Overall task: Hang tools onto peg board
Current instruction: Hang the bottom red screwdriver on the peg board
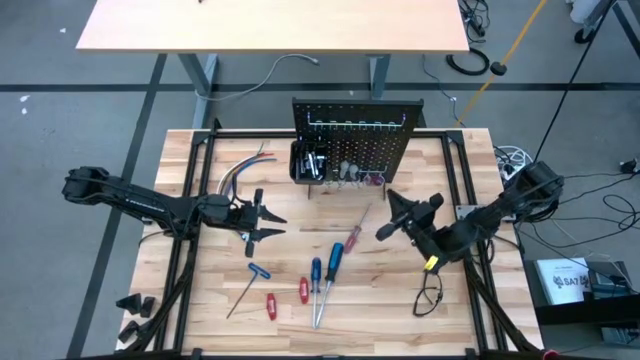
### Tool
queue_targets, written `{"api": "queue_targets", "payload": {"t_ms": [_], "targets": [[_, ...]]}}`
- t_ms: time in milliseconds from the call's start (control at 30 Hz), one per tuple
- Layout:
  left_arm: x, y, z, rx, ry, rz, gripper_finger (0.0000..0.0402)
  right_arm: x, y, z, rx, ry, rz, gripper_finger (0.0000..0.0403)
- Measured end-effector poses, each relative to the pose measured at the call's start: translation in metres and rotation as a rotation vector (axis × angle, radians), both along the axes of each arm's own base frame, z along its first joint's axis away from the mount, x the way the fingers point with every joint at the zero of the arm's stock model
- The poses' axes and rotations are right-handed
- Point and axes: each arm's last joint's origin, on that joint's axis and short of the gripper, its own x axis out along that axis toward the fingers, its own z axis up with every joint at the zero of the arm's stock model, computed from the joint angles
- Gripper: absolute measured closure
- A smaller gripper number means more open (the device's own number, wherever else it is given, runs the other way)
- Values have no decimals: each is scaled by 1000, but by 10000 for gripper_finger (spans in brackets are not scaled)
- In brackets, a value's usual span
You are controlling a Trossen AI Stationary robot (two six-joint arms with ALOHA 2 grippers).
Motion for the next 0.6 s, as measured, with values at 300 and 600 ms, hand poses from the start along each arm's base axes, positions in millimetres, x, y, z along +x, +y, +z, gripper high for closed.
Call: {"api": "queue_targets", "payload": {"t_ms": [300, 600], "targets": [[0, 0, 0, 1, 0, 1, 272, -28, -17, 40, -20, -47, 32, 403], [0, 0, 2, -1, -23, 1, 272, -29, -23, 56, -301, -113, 437, 403]]}}
